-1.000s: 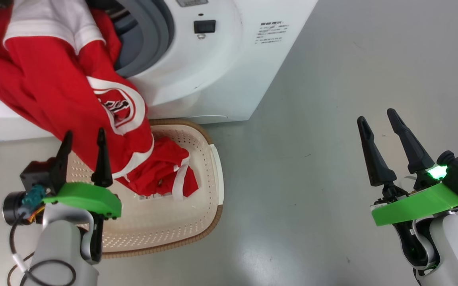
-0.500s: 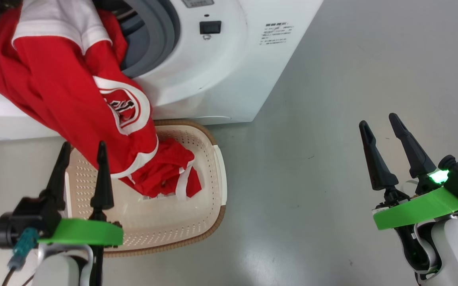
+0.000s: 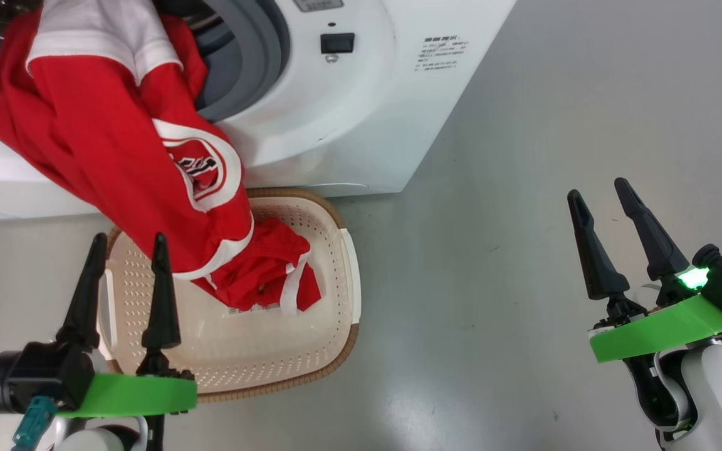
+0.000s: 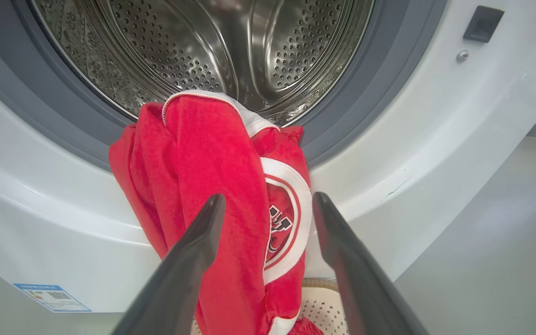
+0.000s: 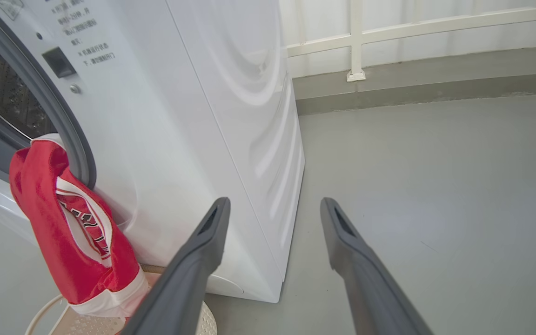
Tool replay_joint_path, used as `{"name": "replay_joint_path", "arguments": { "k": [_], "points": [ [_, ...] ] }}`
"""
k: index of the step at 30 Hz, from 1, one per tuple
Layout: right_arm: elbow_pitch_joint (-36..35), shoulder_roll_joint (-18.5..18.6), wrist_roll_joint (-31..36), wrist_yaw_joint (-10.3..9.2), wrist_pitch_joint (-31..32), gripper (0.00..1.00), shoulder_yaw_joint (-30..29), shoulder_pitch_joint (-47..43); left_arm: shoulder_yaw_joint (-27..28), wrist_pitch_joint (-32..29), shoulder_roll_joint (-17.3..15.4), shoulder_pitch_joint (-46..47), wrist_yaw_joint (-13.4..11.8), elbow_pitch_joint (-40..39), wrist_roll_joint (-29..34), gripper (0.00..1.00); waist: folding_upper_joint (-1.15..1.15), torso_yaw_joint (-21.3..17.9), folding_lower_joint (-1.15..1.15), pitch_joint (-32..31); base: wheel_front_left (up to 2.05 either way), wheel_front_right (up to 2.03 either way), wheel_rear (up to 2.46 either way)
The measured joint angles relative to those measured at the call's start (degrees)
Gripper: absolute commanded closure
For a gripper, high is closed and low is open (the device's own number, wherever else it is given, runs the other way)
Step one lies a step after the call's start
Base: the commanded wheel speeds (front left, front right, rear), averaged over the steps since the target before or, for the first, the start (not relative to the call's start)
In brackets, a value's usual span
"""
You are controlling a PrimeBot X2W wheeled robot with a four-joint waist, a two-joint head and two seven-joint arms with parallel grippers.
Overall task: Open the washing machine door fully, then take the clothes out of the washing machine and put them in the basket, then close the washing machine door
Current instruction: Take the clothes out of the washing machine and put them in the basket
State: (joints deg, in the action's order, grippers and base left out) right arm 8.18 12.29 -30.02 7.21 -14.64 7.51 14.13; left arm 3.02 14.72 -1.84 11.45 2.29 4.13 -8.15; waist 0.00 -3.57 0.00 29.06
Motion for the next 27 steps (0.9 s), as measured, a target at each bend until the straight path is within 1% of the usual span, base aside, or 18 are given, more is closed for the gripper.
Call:
{"name": "replay_joint_path", "arguments": {
  "k": [7,12,16,19,24,27],
  "points": [
    [0.0,0.0,0.0,0.00,0.0,0.00,0.1,0.0,-0.2,0.0,0.0,0.3,-0.3,0.5,-0.3,0.00,0.00,0.0,0.00,-0.1,0.00,0.00,0.00],
    [0.0,0.0,0.0,0.00,0.0,0.00,0.1,0.0,0.6,0.0,0.0,2.2,-0.3,3.5,-0.4,0.00,0.00,0.1,0.00,-0.4,0.00,0.00,0.00],
    [0.0,0.0,0.0,0.00,0.0,0.00,0.1,0.0,1.3,0.0,-0.2,6.6,-0.3,6.0,0.1,0.00,0.00,0.1,0.00,-0.4,0.00,0.00,0.00],
    [0.0,0.0,0.0,0.00,0.0,0.00,0.2,0.0,1.6,0.0,-1.0,10.4,-0.2,8.8,0.4,0.00,0.00,0.0,0.00,-0.3,0.00,0.00,0.00],
    [0.0,-0.1,0.0,0.00,0.0,0.00,0.3,0.0,2.2,0.0,-2.2,17.1,-0.2,15.2,1.1,0.00,0.00,-0.2,0.00,0.0,0.00,0.00,0.00],
    [0.0,-0.2,0.0,0.00,0.0,0.00,0.4,0.0,2.3,-0.1,-3.5,21.3,-0.2,19.7,1.2,0.00,0.00,-0.4,0.00,0.3,0.00,0.00,0.00]
  ]
}}
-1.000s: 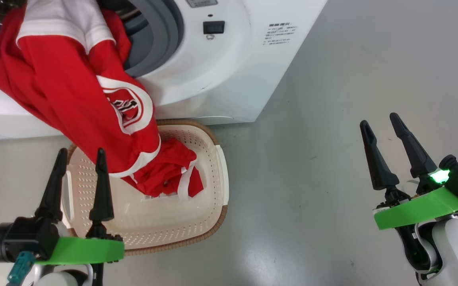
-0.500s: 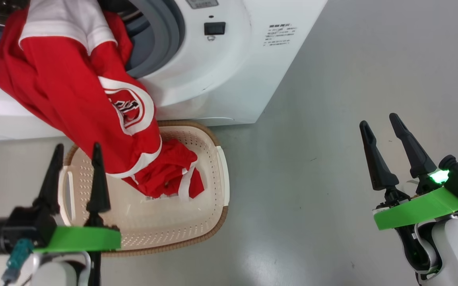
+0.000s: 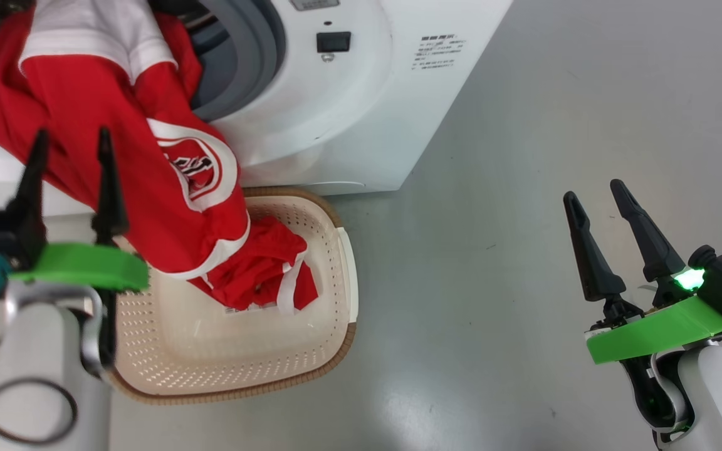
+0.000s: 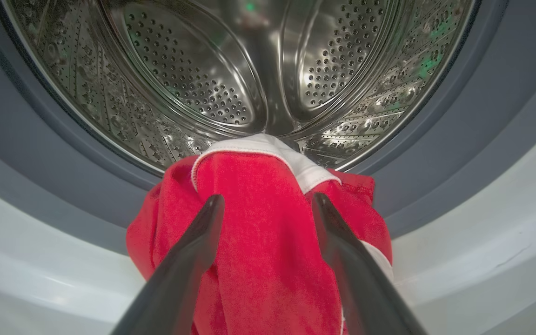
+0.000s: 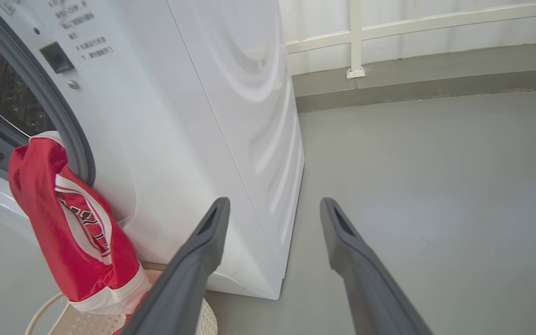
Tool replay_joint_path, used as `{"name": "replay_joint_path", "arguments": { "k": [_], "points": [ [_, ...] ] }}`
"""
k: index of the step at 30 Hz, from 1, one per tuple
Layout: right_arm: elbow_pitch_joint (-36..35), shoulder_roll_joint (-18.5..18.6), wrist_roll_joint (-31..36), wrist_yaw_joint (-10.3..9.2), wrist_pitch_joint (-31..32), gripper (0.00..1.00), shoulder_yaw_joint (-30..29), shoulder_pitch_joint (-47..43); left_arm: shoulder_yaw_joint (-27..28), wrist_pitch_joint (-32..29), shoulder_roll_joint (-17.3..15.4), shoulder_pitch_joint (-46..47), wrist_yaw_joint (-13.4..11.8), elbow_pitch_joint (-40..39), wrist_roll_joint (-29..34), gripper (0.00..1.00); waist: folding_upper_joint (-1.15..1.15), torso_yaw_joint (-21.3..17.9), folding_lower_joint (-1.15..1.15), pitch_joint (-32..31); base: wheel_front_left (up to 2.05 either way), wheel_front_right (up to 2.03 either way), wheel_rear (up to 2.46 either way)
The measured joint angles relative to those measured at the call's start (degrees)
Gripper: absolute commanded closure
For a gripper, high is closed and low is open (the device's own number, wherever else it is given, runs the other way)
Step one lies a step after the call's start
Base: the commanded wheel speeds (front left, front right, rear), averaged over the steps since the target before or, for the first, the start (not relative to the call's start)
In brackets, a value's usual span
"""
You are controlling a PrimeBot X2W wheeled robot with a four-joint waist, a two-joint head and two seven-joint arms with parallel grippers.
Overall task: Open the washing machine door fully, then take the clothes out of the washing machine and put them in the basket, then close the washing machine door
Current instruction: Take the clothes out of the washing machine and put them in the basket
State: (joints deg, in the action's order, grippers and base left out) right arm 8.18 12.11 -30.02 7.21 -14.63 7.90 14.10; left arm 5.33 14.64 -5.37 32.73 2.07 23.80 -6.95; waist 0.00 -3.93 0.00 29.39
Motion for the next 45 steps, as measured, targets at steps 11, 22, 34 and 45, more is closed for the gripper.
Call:
{"name": "replay_joint_path", "arguments": {
  "k": [11,22,34,45],
  "points": [
    [-0.3,-0.2,0.0,0.00,0.0,0.00,-0.1,0.0,0.1,-2.2,-4.3,12.4,0.6,12.7,0.0,0.00,0.00,-0.6,0.00,1.4,0.00,0.00,0.00],
    [-0.5,-0.4,0.0,0.00,0.0,0.00,-0.2,0.1,-0.2,-3.2,-6.5,21.6,3.1,28.1,-1.3,0.00,0.00,-1.4,0.00,2.3,0.00,0.00,0.00],
    [-0.6,-0.8,0.0,0.00,0.0,0.00,-0.4,0.2,-4.1,-0.9,-6.4,27.1,5.0,36.8,-4.4,0.58,0.00,-1.9,0.00,2.9,0.00,0.00,0.00],
    [-0.6,-1.0,0.0,0.00,0.0,0.00,-1.1,0.2,-6.6,-0.3,-6.4,27.6,5.0,37.8,-5.3,1.00,0.00,-1.9,0.00,2.8,0.00,0.00,0.00]
  ]
}}
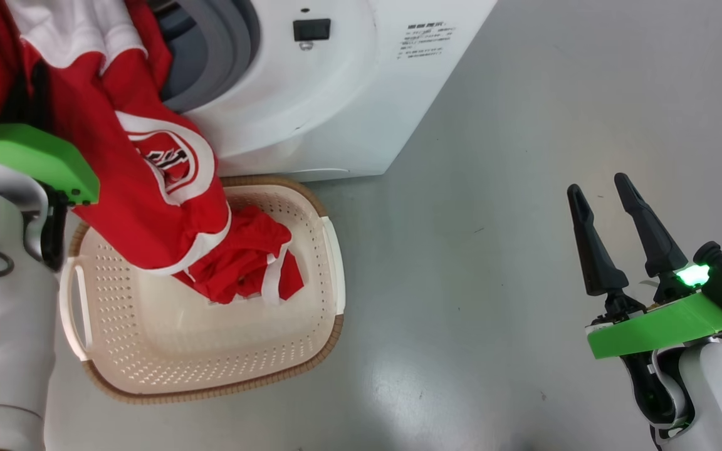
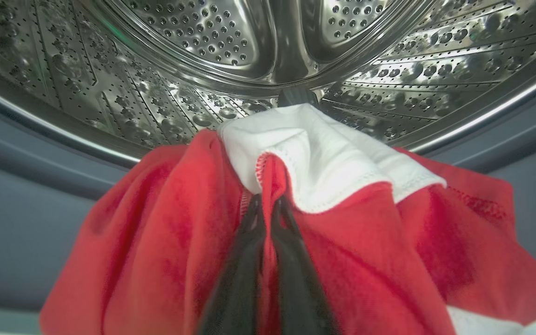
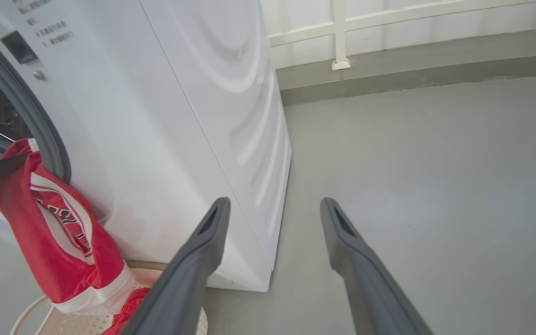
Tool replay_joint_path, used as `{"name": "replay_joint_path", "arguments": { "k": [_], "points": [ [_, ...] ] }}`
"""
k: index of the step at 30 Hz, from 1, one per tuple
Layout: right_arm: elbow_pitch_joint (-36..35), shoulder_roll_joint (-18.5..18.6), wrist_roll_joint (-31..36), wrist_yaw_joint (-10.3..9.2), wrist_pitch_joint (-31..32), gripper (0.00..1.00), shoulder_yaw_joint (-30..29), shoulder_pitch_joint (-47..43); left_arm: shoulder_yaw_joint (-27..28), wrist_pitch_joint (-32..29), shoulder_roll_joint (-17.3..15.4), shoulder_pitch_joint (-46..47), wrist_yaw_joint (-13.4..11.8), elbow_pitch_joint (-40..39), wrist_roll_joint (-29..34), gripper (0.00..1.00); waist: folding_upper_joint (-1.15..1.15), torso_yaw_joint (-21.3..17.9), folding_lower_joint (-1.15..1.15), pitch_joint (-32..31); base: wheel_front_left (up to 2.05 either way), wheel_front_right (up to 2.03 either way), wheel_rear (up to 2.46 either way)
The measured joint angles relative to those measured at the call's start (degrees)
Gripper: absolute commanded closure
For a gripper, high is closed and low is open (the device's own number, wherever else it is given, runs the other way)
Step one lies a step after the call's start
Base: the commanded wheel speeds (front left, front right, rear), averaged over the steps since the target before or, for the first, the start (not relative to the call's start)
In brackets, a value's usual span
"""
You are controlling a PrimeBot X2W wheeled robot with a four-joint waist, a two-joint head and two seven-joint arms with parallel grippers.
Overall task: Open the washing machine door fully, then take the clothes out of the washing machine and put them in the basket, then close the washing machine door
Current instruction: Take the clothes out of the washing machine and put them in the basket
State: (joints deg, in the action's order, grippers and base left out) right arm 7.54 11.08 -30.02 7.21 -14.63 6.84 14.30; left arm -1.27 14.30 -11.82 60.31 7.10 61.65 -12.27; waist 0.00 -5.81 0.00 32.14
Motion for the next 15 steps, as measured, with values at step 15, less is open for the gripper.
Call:
{"name": "replay_joint_path", "arguments": {
  "k": [15],
  "points": [
    [-0.2,-0.1,0.0,0.00,0.0,0.00,-0.5,-0.1,1.2,0.2,3.4,-14.9,0.1,-17.3,-1.5,1.00,0.00,1.1,0.00,-0.9,0.00,0.00,0.00]
  ]
}}
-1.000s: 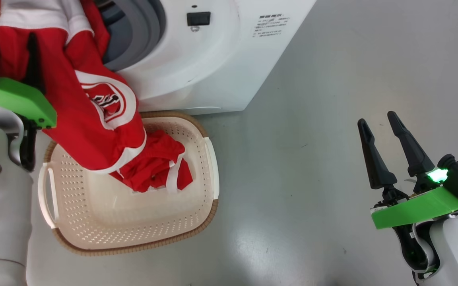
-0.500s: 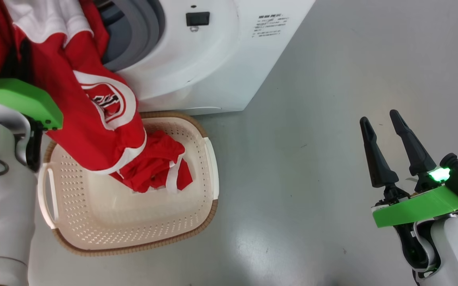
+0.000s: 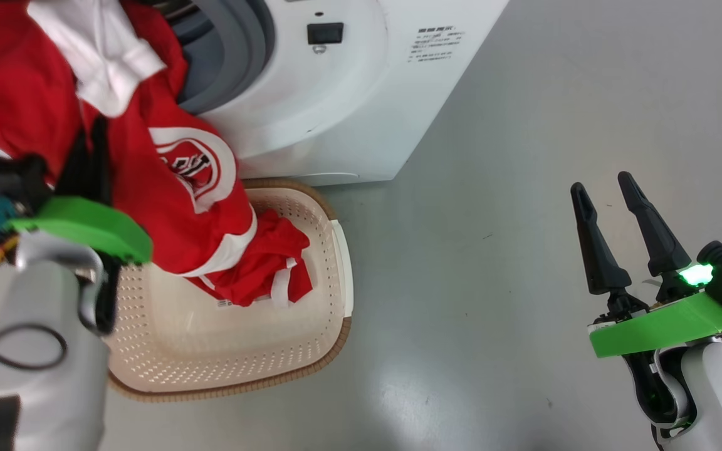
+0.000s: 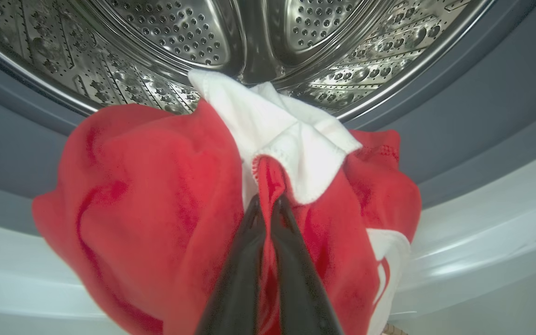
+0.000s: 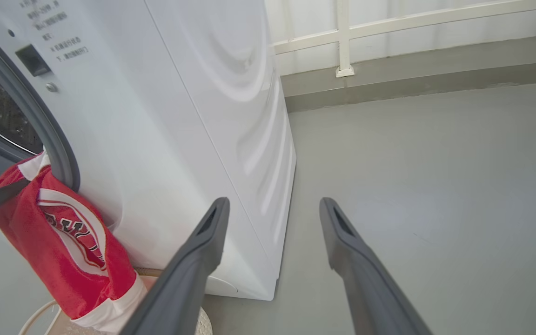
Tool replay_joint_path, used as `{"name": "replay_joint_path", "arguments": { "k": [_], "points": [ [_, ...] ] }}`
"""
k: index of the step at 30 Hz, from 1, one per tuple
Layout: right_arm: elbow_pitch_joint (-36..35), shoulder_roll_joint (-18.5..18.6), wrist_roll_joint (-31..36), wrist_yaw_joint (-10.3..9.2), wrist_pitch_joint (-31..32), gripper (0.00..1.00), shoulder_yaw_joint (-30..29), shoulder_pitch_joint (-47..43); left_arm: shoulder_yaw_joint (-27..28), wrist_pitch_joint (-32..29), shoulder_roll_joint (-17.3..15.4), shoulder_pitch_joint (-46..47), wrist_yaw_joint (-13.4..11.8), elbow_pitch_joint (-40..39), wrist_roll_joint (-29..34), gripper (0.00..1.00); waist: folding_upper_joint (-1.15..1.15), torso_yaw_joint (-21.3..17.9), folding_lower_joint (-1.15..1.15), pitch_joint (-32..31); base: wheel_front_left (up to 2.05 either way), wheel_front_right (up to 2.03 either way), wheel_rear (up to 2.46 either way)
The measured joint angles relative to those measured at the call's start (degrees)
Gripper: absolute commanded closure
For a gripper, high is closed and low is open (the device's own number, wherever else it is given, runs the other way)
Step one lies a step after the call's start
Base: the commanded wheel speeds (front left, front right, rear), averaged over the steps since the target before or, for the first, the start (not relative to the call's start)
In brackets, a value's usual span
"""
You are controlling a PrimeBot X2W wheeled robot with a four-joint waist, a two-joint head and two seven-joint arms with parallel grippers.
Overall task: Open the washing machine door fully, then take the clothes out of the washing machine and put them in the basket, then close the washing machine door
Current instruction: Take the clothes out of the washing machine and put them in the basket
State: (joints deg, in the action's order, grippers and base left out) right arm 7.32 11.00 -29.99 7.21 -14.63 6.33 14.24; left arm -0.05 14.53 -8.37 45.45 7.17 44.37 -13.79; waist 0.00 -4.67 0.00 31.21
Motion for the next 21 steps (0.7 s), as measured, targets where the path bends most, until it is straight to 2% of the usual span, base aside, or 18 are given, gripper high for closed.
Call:
{"name": "replay_joint_path", "arguments": {
  "k": [10,15,21],
  "points": [
    [0.0,0.1,0.0,0.00,0.0,0.00,0.1,-0.1,-0.5,0.2,3.2,-11.8,0.0,-7.8,-0.4,1.00,0.00,0.6,0.00,-0.7,0.00,0.00,0.00],
    [0.0,0.2,0.0,0.00,0.0,0.00,0.3,-0.1,-2.1,0.2,4.7,-15.0,0.0,-7.7,-0.8,1.00,0.00,0.7,0.00,-0.7,0.00,0.00,0.00],
    [0.1,0.2,0.0,0.00,0.0,0.00,1.3,0.0,-5.0,0.2,5.6,-16.5,0.0,-2.9,-0.8,1.00,0.00,0.3,0.00,-0.6,0.00,0.00,0.00]
  ]
}}
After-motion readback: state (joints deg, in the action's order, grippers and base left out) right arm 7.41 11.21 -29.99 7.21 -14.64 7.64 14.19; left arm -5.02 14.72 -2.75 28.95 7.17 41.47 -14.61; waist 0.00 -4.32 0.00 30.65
